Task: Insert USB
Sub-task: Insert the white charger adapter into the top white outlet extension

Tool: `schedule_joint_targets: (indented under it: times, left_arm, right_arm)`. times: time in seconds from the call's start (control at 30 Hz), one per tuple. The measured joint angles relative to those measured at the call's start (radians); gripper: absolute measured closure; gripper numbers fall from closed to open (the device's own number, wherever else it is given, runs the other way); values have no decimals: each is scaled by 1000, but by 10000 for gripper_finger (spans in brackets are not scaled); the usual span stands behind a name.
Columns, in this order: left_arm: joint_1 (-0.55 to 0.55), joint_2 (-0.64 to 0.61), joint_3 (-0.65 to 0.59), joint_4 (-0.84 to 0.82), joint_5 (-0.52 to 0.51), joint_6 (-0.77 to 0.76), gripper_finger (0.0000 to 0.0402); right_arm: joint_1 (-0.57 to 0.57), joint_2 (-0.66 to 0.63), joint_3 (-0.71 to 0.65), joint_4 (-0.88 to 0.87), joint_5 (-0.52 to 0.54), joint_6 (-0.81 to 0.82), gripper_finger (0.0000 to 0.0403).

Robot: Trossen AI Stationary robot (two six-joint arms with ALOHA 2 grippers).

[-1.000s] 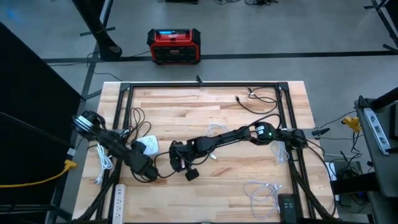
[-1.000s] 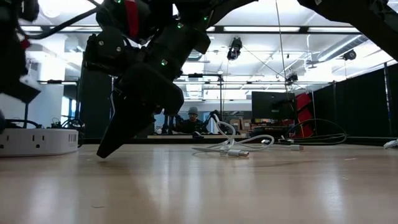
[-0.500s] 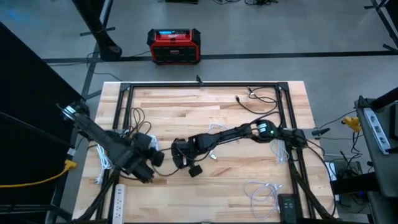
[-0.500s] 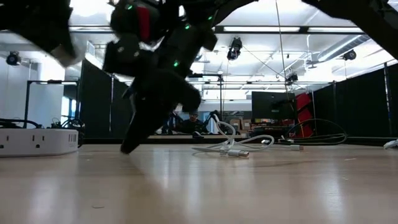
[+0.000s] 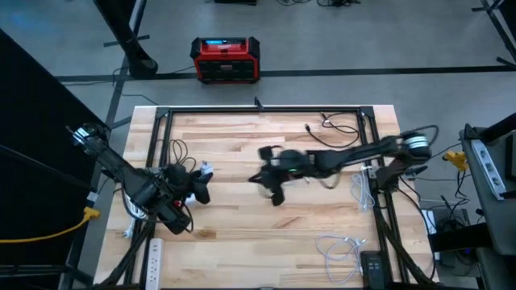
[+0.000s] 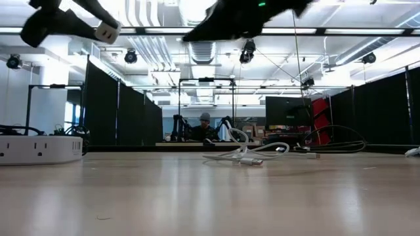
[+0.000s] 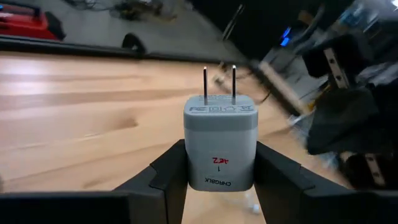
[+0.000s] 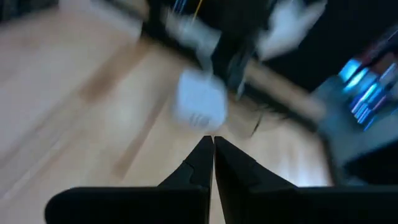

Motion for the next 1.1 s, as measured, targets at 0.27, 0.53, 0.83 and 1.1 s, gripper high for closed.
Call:
schedule_joint_targets:
  times: [0.27,0.53,0.83,1.1]
  left_arm:
    - [1,18,-17,385,-41,345,262]
    - [35,24,-17,643,105,629,262]
    - [139,24,-17,642,471,622,262]
    - [261,29,-17,574,716,624,262]
  right_arm:
    - [-17,-36,-267,552,-1,111,403]
    - [-12,100,-172,563,-53,112,333]
    - [31,134,-41,319,-33,-296,199]
    - [69,134,75,67,168,-449,187]
